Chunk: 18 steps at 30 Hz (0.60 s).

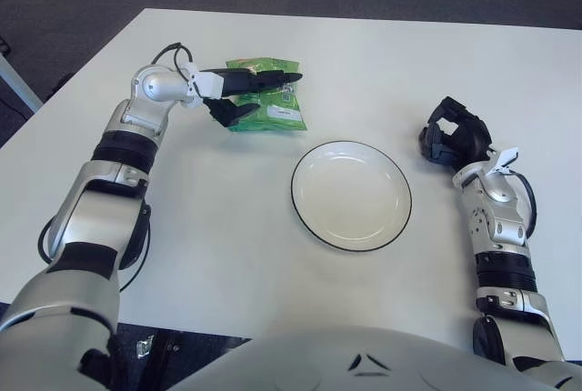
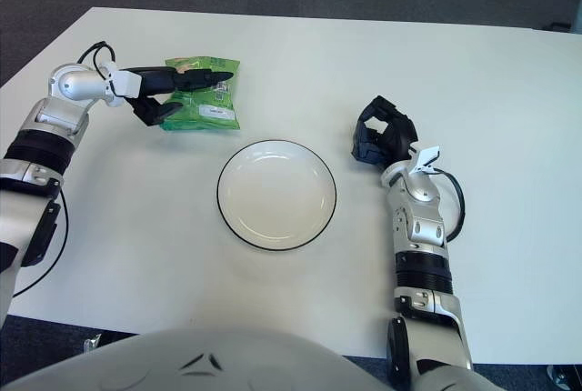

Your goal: Put the snack into the plate.

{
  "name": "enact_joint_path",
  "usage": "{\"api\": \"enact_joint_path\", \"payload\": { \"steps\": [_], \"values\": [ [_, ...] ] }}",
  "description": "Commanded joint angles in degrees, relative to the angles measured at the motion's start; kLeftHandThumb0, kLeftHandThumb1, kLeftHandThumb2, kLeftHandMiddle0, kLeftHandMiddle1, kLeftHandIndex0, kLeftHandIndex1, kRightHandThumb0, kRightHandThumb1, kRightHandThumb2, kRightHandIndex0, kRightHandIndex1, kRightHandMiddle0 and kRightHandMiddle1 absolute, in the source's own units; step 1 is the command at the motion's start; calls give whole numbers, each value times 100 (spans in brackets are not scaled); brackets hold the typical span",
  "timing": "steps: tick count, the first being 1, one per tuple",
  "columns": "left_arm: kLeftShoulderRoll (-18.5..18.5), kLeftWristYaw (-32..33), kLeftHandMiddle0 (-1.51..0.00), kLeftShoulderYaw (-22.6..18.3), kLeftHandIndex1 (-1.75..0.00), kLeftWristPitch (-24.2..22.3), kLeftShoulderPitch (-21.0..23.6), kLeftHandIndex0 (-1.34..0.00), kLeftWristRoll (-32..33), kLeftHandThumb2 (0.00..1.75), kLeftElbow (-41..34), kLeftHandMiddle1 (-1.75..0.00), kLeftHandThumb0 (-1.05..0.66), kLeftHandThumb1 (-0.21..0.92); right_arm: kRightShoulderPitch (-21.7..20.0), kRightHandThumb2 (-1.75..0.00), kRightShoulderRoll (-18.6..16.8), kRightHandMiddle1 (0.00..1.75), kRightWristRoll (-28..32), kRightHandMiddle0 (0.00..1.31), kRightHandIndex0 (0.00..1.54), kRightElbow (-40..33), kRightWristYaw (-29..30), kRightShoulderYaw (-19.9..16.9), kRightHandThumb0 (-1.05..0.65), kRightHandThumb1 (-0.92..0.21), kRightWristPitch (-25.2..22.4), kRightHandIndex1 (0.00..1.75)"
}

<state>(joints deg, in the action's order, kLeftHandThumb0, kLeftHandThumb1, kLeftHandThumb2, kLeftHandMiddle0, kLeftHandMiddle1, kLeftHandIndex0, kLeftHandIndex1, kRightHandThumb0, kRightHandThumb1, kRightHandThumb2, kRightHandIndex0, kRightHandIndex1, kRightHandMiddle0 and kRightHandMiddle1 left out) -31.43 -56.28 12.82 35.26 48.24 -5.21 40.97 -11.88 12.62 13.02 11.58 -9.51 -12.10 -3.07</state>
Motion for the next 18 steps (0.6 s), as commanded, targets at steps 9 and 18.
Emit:
{"api": "enact_joint_path", "payload": {
  "steps": [9,18],
  "values": [
    [-385,2497,-14,33,0,517,-135,0,-1982,90,-475,-13,-89,92,316,-132,-105,175,-20,62,131,320,-73,55,-48,-31,-193,175],
    [-488,3741,-19,102,-10,979,48,-3,-2700,85,-458,-17,-75,92,302,-132,-178,175,30,62,131,348,-55,5,-48,-31,-174,175]
  ]
}}
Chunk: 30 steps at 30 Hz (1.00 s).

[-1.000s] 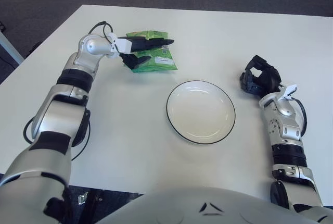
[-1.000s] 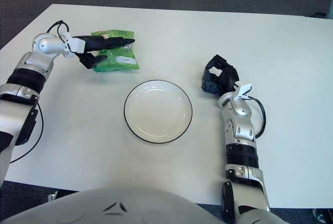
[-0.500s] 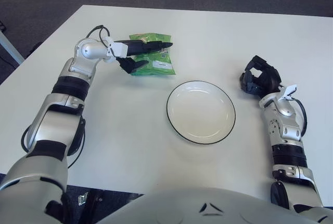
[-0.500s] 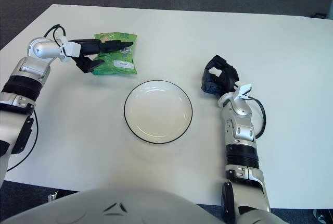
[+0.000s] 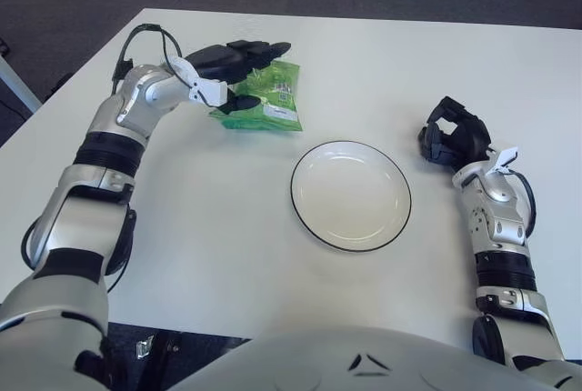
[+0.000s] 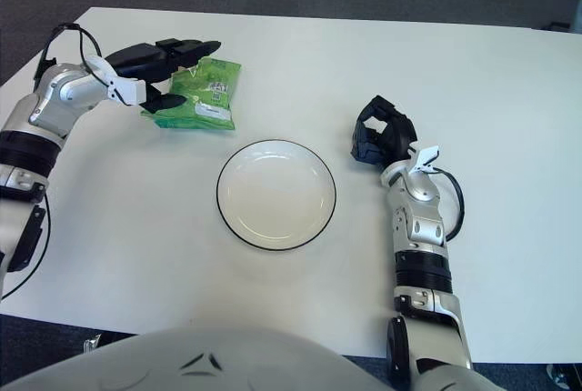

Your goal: Put the snack into the plate.

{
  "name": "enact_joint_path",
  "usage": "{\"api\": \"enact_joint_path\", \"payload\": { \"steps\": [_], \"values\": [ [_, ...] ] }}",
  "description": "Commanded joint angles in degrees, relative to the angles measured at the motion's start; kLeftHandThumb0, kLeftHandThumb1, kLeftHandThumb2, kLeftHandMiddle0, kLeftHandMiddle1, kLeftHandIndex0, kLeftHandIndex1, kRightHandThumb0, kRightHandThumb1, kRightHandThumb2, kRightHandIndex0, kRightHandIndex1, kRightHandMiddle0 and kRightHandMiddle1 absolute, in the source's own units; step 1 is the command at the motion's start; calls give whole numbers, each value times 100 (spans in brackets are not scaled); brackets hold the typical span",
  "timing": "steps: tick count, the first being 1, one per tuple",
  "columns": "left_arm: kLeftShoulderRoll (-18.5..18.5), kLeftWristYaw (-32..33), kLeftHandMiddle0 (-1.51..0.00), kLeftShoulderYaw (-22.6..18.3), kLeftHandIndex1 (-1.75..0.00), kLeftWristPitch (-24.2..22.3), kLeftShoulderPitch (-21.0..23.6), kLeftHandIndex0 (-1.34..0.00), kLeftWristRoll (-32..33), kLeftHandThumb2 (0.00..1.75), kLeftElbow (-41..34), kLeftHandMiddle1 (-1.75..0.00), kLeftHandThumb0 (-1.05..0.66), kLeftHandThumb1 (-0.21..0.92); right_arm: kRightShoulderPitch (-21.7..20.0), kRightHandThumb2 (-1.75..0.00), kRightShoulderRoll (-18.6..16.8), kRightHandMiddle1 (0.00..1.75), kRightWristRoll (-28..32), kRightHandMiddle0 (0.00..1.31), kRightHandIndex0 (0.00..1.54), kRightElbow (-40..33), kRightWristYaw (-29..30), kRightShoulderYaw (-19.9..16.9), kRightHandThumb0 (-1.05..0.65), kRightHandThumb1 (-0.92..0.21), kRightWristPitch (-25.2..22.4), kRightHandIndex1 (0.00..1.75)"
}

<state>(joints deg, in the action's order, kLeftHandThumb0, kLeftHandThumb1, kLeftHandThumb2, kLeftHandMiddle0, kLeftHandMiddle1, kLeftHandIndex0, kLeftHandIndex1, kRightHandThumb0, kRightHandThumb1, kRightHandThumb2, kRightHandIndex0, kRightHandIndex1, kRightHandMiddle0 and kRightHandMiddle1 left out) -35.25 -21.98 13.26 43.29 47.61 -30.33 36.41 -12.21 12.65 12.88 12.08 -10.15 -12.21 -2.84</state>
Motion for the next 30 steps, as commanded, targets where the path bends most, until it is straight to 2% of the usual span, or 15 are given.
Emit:
{"api": "enact_joint_path", "payload": {
  "steps": [1,8,13,19,24,27,30],
  "values": [
    [-114,367,-19,66,-15,209,123,-2,-209,84,15,-17,-74,92,334,-132,-185,175,45,62,131,298,12,12,-48,-31,-195,175],
    [-259,1066,-23,-20,-39,631,565,0,-411,81,308,-21,-66,92,339,-133,-163,175,-45,62,131,287,61,44,-48,-31,-188,175],
    [-248,1545,-25,107,-52,794,880,0,-701,75,694,-23,-63,92,335,-133,-172,175,8,62,131,284,10,38,-49,-30,-189,175],
    [-265,2002,-23,467,-63,522,1350,0,-1340,66,1119,-25,-62,91,343,-133,-171,175,11,62,131,290,-16,42,-49,-30,-207,175],
    [-294,2077,-21,642,-63,432,1486,0,-1479,62,1268,-26,-69,92,367,-133,-175,175,-4,62,131,252,8,45,-48,-31,-221,175],
    [97,2045,-18,1105,-58,54,1886,0,-1828,63,2212,-25,-79,92,386,-133,-176,175,19,62,130,211,-5,39,-48,-31,-247,175],
    [188,1947,-15,1237,-51,63,2021,0,-1780,64,2506,-25,-87,92,399,-133,-181,175,44,62,130,187,-21,29,-48,-31,-250,175]
  ]
}}
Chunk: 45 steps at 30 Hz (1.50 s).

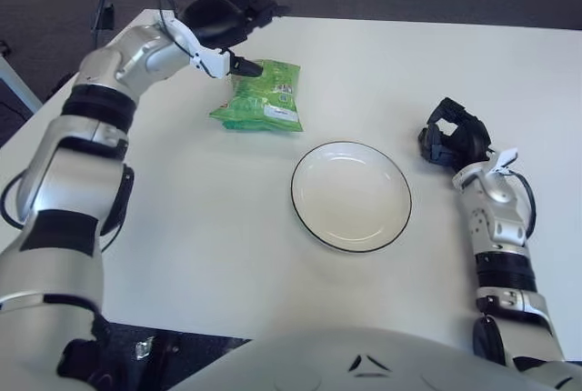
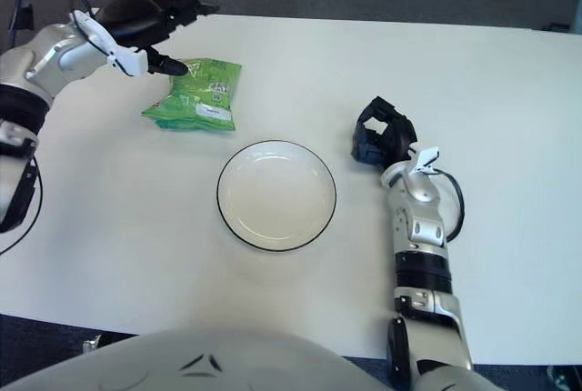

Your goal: Put the snack into the plate.

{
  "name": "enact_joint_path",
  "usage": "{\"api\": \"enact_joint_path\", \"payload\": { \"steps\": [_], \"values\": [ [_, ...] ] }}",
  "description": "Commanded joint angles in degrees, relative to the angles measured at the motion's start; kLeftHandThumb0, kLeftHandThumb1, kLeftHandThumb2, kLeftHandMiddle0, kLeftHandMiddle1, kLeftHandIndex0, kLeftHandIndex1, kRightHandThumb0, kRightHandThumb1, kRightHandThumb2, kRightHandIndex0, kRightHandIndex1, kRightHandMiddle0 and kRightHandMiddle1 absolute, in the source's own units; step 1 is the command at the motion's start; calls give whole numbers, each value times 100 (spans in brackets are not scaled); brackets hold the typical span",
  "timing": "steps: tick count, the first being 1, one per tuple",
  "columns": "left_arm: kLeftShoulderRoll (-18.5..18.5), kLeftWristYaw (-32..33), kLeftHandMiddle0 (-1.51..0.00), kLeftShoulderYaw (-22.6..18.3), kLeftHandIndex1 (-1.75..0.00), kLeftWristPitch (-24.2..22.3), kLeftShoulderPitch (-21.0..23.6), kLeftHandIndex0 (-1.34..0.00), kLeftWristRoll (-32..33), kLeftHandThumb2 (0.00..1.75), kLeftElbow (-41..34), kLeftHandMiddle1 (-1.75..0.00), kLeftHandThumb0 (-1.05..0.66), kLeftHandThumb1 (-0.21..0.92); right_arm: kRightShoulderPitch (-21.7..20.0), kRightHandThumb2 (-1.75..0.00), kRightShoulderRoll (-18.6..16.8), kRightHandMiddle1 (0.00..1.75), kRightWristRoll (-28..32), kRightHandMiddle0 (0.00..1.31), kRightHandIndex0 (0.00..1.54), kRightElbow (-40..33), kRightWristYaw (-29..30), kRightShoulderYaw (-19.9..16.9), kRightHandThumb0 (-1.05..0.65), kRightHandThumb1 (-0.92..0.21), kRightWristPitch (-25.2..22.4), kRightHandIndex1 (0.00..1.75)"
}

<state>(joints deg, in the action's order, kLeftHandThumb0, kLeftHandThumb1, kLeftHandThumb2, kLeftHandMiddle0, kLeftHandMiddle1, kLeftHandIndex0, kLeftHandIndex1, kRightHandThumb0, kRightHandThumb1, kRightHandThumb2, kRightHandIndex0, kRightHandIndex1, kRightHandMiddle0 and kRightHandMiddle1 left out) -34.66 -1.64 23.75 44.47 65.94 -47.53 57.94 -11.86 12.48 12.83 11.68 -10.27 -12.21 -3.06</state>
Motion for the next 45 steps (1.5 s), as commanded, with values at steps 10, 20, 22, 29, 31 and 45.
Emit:
{"api": "enact_joint_path", "payload": {
  "steps": [10,20,22,29,31,45],
  "values": [
    [401,-322,-5,471,-32,-120,433,0,35,68,1081,-26,-98,92,380,-133,-176,175,32,63,131,238,1,14,-49,-30,-172,175],
    [799,-1250,0,373,-20,-509,389,0,480,78,1598,-44,-100,92,429,-133,-167,175,2,63,132,157,17,30,-49,-30,-169,175],
    [841,-1461,0,321,-18,-571,387,0,599,79,1636,-46,-100,92,429,-133,-153,175,-12,63,132,142,23,35,-49,-30,-188,175],
    [990,-2127,0,241,-11,-880,298,0,915,84,1725,-45,-101,92,512,-133,-157,175,-61,62,132,-56,107,73,-48,-31,-300,175],
    [1047,-2277,0,186,-8,-937,230,0,1047,85,1738,-40,-102,92,525,-133,-151,175,-52,62,132,-97,107,77,-48,-31,-333,175],
    [1139,-2955,0,83,-1,-979,-4,0,1480,92,1642,-3,-105,92,564,-132,-177,175,-28,62,131,-255,159,60,-48,-31,-475,175]
  ]
}}
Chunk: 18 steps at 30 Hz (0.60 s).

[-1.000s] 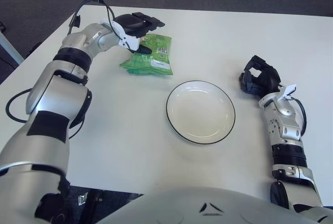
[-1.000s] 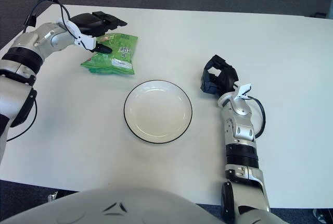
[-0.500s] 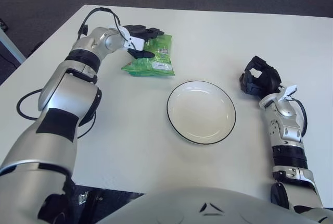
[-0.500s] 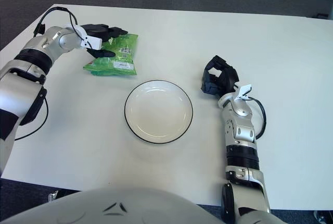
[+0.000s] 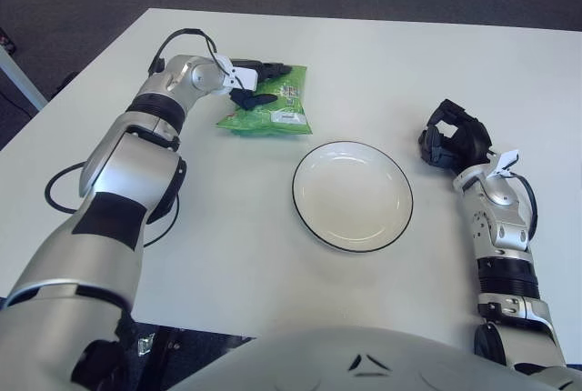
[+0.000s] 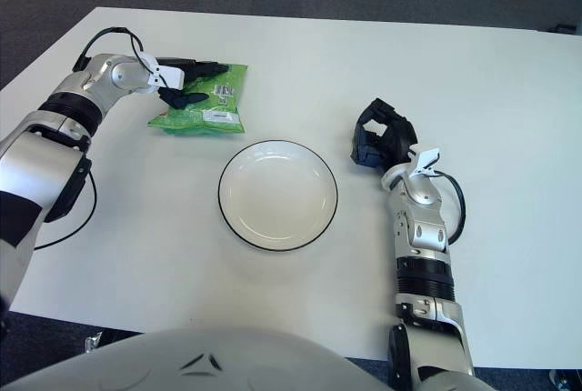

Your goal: Put the snack into the plate.

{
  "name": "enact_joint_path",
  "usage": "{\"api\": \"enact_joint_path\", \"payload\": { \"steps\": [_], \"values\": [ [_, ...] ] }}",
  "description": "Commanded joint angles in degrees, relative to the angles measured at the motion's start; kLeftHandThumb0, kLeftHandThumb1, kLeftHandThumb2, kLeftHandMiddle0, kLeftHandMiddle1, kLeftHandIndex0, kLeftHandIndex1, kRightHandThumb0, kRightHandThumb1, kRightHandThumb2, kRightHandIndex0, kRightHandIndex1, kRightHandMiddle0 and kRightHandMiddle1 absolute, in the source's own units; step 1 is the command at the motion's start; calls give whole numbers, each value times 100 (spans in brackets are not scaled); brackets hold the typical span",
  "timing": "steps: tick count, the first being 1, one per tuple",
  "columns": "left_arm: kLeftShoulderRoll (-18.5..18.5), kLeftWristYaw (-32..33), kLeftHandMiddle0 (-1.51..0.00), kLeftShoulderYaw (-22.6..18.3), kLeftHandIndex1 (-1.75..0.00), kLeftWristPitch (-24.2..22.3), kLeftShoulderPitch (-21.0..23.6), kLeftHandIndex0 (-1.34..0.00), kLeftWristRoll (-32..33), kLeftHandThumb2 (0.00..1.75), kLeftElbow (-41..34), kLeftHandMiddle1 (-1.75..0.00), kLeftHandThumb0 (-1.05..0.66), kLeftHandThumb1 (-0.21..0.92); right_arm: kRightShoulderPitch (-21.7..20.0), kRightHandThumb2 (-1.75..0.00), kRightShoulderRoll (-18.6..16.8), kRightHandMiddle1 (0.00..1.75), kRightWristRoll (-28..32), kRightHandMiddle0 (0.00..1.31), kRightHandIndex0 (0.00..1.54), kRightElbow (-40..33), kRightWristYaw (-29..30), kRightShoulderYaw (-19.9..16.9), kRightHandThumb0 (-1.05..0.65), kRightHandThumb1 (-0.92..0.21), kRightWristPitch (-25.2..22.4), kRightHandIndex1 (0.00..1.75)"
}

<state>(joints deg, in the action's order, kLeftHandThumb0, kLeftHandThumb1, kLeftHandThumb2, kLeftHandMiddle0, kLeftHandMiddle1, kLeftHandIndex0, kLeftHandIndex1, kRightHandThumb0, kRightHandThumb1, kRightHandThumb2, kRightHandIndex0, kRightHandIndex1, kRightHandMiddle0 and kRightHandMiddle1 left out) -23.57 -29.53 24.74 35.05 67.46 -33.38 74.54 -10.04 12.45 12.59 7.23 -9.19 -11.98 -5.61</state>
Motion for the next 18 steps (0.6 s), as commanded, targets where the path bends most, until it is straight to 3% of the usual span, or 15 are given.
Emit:
{"api": "enact_joint_path", "payload": {
  "steps": [1,14,18],
  "values": [
    [32,-184,0,-12,-1,-39,-164,0,76,92,-23,-3,-105,92,382,-132,-172,175,-8,62,131,191,56,39,-48,-31,-222,175],
    [114,-208,0,-25,-2,289,-579,-3,306,91,-87,0,-104,92,368,-133,-165,175,53,62,131,213,-3,25,-48,-31,-179,175],
    [141,23,-1,39,-19,386,-711,-1,258,88,-147,-1,-103,92,374,-132,-168,175,62,62,131,190,-4,21,-48,-31,-194,175]
  ]
}}
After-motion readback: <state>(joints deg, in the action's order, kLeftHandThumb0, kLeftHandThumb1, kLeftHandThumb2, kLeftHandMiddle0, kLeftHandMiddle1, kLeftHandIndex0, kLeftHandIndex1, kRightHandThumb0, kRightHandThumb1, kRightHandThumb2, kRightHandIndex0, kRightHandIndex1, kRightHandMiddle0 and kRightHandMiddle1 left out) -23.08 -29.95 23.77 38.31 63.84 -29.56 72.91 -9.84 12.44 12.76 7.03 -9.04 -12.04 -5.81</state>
